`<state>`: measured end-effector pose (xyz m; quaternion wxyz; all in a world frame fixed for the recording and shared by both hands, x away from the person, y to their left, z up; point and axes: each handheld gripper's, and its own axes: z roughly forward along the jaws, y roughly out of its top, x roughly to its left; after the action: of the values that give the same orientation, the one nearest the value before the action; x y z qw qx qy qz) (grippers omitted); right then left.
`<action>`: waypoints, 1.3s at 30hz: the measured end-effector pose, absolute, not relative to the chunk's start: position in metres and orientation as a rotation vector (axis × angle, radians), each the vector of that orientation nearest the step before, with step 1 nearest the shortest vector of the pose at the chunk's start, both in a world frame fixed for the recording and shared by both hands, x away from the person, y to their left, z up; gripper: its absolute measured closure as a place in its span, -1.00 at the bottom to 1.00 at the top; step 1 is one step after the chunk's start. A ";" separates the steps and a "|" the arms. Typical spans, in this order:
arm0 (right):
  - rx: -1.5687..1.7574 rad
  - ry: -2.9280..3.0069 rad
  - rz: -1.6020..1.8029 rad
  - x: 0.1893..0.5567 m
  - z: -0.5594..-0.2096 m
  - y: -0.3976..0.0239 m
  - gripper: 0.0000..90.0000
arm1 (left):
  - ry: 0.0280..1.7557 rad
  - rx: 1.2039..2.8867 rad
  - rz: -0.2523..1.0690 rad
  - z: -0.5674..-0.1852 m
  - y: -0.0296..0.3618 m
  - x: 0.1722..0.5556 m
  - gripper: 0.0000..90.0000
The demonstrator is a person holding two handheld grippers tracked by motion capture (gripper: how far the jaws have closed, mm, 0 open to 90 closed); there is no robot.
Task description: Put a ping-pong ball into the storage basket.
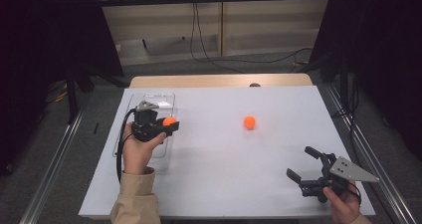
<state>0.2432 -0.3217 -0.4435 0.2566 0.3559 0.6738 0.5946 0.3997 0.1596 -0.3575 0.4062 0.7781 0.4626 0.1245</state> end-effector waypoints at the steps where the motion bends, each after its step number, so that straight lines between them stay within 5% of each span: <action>1: 0.964 1.829 1.613 0.243 -0.443 -0.322 -0.98 | 1.172 1.959 0.314 -0.358 0.160 0.400 0.13; 39: 0.965 1.829 1.617 0.243 -0.444 -0.322 -0.98 | 1.226 1.962 0.384 -0.364 0.178 0.403 0.13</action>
<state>0.2431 -0.3219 -0.4436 0.2553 0.3555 0.6736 0.5956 0.4031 0.1782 -0.3643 0.3879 0.7711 0.4818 0.1509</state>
